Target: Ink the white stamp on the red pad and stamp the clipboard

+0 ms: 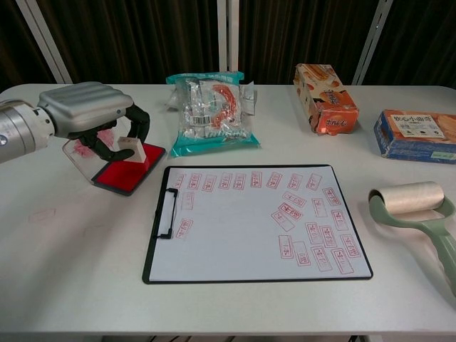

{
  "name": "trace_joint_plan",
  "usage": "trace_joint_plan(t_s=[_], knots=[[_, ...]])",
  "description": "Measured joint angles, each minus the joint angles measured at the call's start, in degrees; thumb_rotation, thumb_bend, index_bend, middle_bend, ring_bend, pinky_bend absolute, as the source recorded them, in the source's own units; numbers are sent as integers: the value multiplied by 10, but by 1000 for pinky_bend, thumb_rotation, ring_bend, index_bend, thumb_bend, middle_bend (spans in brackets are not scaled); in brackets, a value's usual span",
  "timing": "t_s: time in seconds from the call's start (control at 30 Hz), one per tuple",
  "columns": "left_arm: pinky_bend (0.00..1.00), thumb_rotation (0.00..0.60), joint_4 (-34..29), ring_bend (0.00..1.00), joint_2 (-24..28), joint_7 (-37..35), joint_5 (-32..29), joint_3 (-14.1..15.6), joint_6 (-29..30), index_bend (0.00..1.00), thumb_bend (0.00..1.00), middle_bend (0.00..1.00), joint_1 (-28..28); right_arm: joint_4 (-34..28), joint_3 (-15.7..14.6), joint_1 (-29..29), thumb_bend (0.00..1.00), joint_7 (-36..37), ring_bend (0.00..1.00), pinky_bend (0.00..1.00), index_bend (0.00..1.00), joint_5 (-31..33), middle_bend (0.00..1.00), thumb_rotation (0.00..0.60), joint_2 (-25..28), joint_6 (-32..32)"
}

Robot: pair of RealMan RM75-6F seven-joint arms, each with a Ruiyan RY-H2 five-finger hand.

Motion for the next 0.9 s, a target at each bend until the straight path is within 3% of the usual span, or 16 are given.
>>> trace_joint_plan(t_s=[0.33, 0.9], knots=[[1000, 600, 43, 993, -18, -33, 3, 10, 6, 694, 453, 701, -3, -1, 1, -1, 319, -3, 0, 0, 0, 3, 0, 600, 1, 0], [1000, 600, 60, 993, -14, -62, -1, 16, 8, 694, 454, 701, -7, -5, 1, 4, 319, -15, 0, 0, 0, 4, 0, 600, -3, -9]])
